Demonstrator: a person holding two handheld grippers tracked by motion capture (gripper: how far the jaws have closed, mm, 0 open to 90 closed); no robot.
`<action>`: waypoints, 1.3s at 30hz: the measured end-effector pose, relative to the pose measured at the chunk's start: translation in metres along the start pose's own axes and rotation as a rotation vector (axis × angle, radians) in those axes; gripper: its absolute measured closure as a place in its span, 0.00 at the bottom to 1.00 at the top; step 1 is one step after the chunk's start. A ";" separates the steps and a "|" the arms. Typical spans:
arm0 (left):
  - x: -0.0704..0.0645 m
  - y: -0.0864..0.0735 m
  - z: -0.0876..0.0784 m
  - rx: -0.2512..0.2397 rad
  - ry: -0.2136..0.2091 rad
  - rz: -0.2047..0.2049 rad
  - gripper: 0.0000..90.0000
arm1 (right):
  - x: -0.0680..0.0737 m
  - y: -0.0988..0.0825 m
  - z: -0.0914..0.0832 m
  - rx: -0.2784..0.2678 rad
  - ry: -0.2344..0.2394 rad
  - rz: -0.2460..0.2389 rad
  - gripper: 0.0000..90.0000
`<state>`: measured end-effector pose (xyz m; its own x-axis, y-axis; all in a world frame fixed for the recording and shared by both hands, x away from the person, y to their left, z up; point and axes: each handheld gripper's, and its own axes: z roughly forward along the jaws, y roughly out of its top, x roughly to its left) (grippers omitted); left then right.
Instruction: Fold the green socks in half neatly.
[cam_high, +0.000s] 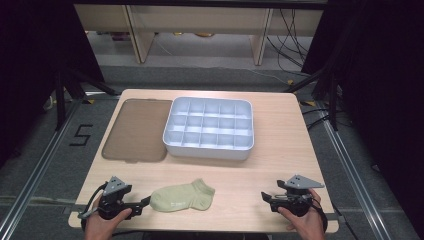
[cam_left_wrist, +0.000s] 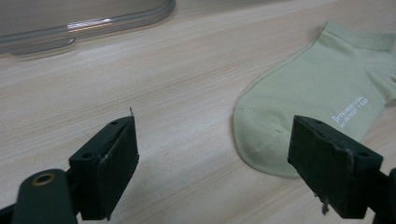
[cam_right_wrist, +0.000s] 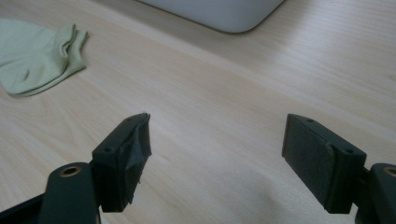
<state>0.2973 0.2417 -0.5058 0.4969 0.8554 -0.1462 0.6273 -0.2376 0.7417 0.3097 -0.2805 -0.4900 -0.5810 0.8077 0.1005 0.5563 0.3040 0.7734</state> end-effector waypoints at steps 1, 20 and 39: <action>0.000 0.000 0.000 0.000 0.000 0.000 0.17 | 0.000 0.000 0.000 0.000 0.000 0.000 0.27; -0.003 0.000 0.001 -0.029 -0.001 -0.033 0.17 | 0.004 0.000 0.001 -0.021 0.013 0.009 0.28; -0.006 0.003 -0.002 -0.007 -0.013 0.000 0.17 | 0.035 0.017 0.014 -0.059 0.169 -0.016 0.43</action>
<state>0.2945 0.2367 -0.5012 0.5047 0.8493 -0.1545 0.6231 -0.2346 0.7462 0.3073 -0.2404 -0.4820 -0.6842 0.7047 0.1880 0.5131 0.2820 0.8107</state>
